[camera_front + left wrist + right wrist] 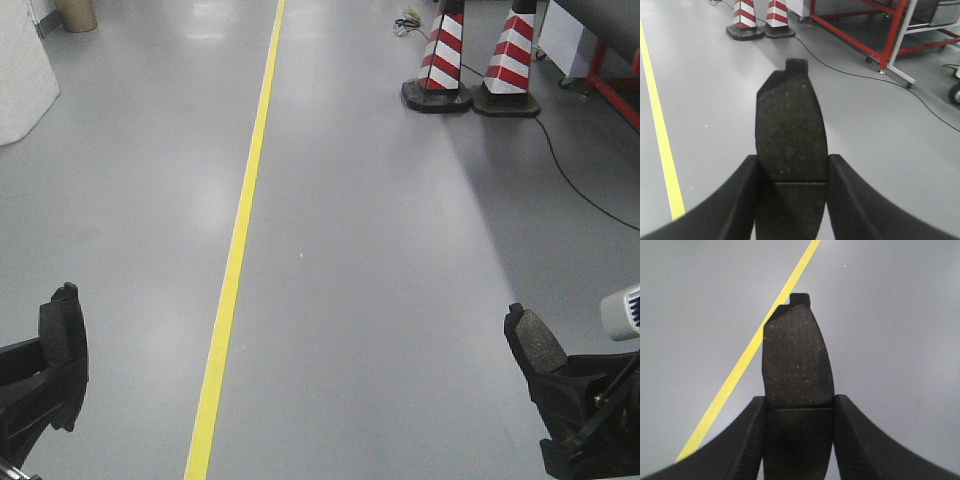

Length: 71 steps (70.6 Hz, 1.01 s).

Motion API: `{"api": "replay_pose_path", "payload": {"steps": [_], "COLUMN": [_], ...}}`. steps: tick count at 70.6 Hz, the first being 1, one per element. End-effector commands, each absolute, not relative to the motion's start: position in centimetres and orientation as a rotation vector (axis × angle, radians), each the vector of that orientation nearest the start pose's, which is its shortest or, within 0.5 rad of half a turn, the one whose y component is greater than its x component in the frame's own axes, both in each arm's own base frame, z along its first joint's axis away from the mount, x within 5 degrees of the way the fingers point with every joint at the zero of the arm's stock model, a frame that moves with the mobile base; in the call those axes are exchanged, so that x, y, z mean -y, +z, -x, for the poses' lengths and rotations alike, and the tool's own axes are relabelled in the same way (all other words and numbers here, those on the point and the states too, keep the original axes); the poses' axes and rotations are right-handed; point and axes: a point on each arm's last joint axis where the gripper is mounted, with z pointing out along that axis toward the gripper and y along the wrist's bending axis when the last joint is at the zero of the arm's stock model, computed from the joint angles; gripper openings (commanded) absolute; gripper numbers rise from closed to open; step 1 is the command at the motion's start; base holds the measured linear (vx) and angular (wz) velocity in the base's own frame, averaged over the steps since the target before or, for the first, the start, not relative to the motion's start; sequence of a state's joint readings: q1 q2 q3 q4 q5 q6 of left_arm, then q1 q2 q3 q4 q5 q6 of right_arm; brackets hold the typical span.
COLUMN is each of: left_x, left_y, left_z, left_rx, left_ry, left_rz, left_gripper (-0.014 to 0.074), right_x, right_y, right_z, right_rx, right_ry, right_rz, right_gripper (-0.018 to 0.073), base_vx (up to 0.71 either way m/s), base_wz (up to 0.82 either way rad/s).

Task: Move and align brake pads A on conveyor
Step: 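Drive the base away from the table down the corridor past the cones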

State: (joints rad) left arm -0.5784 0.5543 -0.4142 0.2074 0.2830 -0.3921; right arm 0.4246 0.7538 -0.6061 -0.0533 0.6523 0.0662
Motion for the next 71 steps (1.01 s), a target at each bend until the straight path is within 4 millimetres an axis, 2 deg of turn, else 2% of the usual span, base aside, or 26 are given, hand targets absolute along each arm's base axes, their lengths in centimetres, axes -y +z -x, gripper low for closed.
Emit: {"api": "replay_pose_path", "payload": {"steps": [1, 71], "left_x": [6.28, 6.28], "left_y": [30.22, 30.22], "left_z": [-10.22, -10.22], "left_rx": [-1.777, -1.777], "left_ry": [-0.515, -0.515], "left_rz": [-0.327, -0.327], "left_gripper": [0.0128, 0.0128], "right_x": [-5.73, -5.74], "right_y": [30.8, 30.82], "right_z": [-13.35, -13.36], "right_rx": [-2.132, -2.129], "right_ry": [0.215, 0.216], "right_rz": [0.431, 0.431], "right_gripper": [0.0183, 0.0183], "base_vx": [0.73, 0.74], "base_wz": [0.05, 0.0]}}
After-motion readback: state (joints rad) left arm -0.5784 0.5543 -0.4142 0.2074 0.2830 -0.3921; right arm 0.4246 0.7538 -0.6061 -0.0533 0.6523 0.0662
